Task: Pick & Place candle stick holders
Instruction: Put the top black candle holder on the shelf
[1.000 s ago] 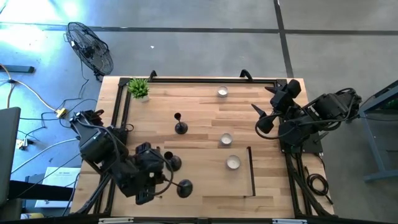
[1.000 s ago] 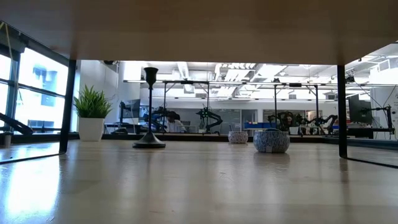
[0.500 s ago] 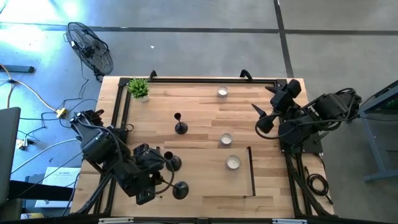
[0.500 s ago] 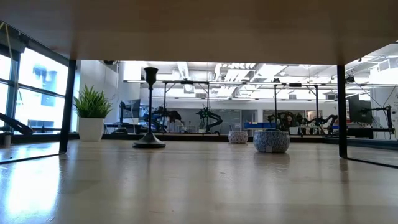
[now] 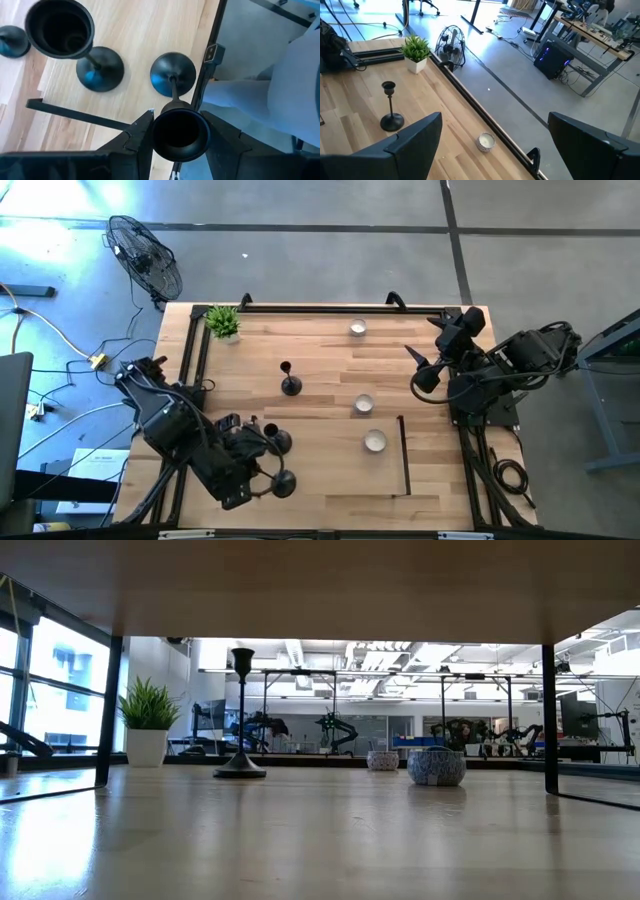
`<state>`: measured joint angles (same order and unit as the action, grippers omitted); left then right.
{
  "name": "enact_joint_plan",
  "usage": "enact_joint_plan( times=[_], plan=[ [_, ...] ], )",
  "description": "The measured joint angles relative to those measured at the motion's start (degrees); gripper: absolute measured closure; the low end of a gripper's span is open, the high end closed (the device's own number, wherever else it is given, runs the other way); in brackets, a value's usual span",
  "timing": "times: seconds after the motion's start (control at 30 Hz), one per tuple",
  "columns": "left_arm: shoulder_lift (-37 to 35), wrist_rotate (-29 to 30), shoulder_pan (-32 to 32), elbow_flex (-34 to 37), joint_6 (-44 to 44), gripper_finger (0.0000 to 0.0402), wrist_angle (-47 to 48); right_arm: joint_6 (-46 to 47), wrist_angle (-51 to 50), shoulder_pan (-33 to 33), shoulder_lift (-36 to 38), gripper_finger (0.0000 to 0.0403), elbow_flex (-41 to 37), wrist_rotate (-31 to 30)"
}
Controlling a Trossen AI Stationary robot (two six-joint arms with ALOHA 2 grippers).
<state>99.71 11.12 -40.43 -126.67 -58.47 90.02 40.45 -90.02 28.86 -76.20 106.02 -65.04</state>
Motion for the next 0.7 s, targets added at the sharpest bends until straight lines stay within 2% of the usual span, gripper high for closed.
enact_joint_plan(
  times=[0.5, 0.7],
  plan=[
    [-1.6, -2.9, 2.3, 0.1, 0.6, 0.0269, 0.0, 0.0, 0.0, 0.0, 0.0, 0.0045, 0.0, 2.5],
    [-6.2, -3.2, 2.2, 5.4, -1.6, 0.0269, 0.0, 0.0, 0.0, 0.0, 0.0, 0.0045, 0.0, 2.4]
  ],
)
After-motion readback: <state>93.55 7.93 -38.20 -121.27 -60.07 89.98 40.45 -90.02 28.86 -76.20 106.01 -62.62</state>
